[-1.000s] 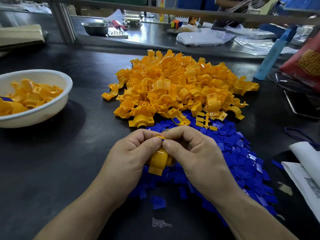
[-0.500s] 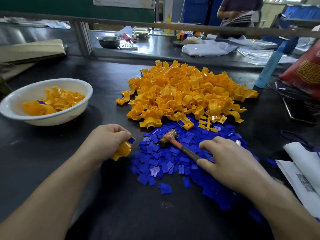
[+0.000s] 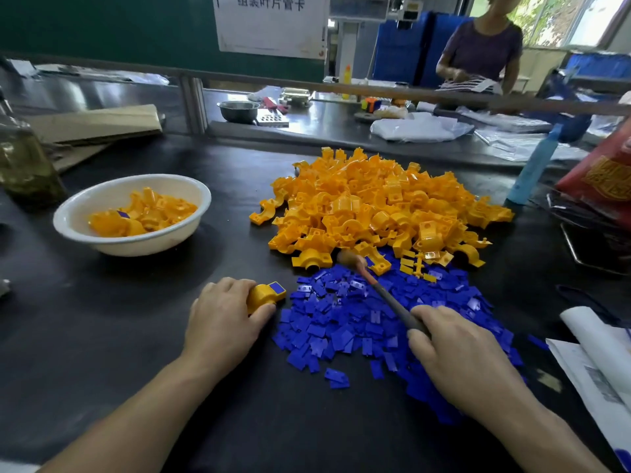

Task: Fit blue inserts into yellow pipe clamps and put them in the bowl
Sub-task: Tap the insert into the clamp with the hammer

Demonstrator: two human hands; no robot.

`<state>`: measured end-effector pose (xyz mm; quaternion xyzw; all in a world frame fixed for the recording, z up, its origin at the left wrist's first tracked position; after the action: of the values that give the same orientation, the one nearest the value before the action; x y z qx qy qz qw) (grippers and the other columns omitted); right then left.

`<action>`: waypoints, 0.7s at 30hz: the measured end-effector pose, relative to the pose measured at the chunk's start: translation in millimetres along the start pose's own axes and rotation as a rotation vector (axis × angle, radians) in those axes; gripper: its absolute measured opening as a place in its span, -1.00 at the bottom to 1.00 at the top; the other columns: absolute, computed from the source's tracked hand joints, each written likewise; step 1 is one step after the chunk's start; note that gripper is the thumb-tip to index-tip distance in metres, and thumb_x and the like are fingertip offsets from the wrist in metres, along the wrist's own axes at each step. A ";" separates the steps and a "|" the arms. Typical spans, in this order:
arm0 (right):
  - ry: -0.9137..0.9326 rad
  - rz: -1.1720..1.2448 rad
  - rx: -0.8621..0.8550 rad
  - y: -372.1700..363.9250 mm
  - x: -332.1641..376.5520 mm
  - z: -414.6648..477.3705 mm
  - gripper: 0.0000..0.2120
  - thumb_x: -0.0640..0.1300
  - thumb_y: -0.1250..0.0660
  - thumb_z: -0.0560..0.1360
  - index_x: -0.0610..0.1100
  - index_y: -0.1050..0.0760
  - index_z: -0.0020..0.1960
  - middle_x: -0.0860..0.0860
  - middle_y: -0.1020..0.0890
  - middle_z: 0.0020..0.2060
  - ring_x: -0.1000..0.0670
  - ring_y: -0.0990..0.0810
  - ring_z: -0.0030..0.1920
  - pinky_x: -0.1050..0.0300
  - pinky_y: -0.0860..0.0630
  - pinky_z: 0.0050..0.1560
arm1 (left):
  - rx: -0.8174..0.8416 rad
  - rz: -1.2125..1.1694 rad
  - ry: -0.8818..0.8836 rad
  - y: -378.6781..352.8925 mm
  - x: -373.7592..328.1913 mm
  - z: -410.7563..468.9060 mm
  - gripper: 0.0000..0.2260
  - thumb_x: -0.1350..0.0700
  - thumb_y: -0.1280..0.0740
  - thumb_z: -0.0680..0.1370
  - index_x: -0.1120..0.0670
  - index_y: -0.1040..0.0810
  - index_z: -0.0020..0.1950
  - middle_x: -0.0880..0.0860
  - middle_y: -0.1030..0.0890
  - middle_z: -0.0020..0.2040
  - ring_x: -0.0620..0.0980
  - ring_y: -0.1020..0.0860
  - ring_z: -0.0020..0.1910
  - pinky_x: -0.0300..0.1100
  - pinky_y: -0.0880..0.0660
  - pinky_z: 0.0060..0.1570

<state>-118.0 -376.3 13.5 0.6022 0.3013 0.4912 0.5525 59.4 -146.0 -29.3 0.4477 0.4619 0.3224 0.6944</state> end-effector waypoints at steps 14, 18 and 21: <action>0.202 0.399 0.117 -15.5 87.6 11.0 -0.89 0.02 -0.10 0.61 0.18 -0.30 0.12 -0.03 -0.55 -0.32 0.03 -0.52 -0.41 -0.01 -0.53 -0.39 | -0.111 -0.019 -0.051 -4.2 2.2 1.3 -0.59 -0.24 -0.27 0.54 -0.07 -0.53 0.29 -0.07 -0.55 0.13 -0.01 -0.44 0.11 -0.07 -0.43 0.10; 0.205 0.208 0.215 -34.8 86.8 12.1 -0.78 0.03 -0.08 0.63 0.18 -0.26 0.27 0.11 -0.51 -0.23 0.10 -0.50 -0.28 0.14 -0.48 -0.27 | -0.117 -0.020 -0.074 -6.3 1.1 2.0 -0.60 -0.25 -0.25 0.54 -0.07 -0.54 0.27 -0.07 -0.54 0.10 -0.02 -0.43 0.08 -0.08 -0.41 0.07; 0.176 0.211 0.269 -28.4 81.8 20.7 -0.78 0.04 -0.09 0.62 0.15 -0.29 0.26 0.04 -0.57 -0.27 0.04 -0.55 -0.33 0.13 -0.49 -0.34 | -0.130 -0.019 -0.069 -5.6 1.4 2.9 -0.61 -0.25 -0.25 0.54 -0.07 -0.54 0.26 -0.08 -0.53 0.09 -0.02 -0.42 0.07 -0.08 -0.39 0.07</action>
<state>-66.2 -304.0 9.3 0.6537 0.3466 0.5525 0.3837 62.8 -147.9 -34.5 0.4081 0.4201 0.3292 0.7406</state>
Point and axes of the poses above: each hand's wrist, its own z-axis towards the middle knuckle, its own y-axis out of the back of the hand, x = y × z, the point moved 8 cm from there along z, towards the middle knuckle
